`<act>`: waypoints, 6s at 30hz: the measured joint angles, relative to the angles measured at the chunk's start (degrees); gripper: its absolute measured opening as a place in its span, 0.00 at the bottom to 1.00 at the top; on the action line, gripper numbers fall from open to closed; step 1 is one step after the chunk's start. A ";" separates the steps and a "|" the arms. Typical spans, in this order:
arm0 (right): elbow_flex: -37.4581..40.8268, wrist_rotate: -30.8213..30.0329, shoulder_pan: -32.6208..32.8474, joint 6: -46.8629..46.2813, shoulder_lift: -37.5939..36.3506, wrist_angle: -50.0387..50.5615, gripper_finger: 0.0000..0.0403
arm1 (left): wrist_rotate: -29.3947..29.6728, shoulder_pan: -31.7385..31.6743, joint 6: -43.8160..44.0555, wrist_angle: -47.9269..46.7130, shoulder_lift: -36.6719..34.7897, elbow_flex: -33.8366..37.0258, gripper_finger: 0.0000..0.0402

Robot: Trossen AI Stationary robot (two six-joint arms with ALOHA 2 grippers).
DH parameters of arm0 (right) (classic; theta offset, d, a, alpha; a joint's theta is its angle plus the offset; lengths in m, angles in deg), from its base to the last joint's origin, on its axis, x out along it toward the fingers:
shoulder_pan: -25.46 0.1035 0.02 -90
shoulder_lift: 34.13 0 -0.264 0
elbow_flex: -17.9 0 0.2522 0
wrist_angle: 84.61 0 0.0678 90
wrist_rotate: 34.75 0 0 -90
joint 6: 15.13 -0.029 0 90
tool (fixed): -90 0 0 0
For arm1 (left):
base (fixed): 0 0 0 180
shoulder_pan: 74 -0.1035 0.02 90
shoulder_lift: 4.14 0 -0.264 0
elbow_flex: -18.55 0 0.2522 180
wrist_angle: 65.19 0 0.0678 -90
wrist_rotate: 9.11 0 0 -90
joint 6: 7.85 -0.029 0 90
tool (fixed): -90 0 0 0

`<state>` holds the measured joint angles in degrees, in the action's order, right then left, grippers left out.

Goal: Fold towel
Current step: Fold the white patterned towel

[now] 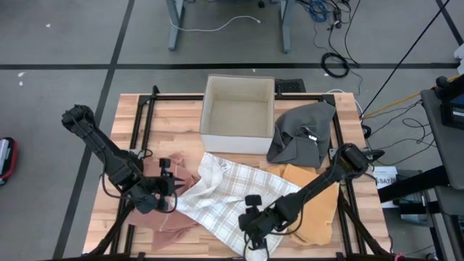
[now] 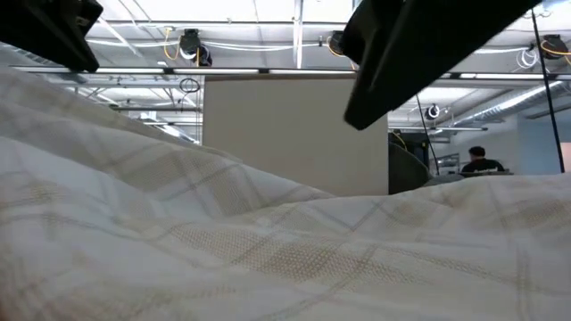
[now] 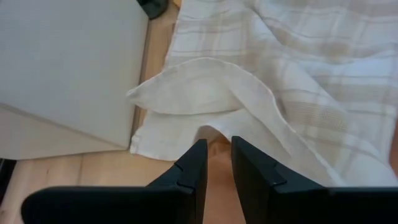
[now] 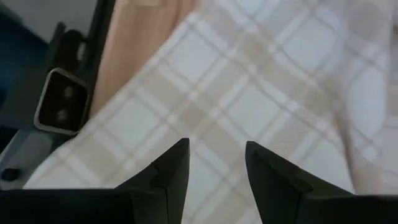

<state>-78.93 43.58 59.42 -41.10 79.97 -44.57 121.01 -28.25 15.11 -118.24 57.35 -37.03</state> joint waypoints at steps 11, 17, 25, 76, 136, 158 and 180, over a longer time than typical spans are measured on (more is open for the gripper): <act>0.00 0.03 -0.40 -4.59 -0.09 -3.02 0.36 | -0.07 -0.14 -0.09 3.92 0.00 0.00 0.19; 0.00 0.03 -0.39 -4.64 -0.09 -5.14 0.36 | -0.10 -1.34 2.13 12.54 0.00 0.00 0.19; 0.00 0.00 0.61 -3.37 -0.09 -5.35 0.36 | -0.13 -2.50 7.24 20.07 0.00 0.00 0.19; 0.00 -15.43 -7.56 39.10 -0.39 -6.29 0.36 | -3.29 -4.62 15.97 26.55 0.02 10.03 0.19; -0.76 22.28 -35.42 67.17 4.17 -18.88 0.00 | -3.15 -1.73 12.34 32.48 0.00 12.37 0.19; -9.89 23.54 -38.69 70.96 8.54 -12.97 0.48 | -8.33 -2.06 14.47 31.11 0.00 12.38 0.19; -13.62 6.83 -31.11 77.34 11.66 -2.97 0.34 | -8.33 -2.09 14.51 28.66 0.00 12.41 0.19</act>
<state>-92.56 50.42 28.31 36.24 91.63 -47.54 112.68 -30.34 29.62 -89.58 57.35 -24.62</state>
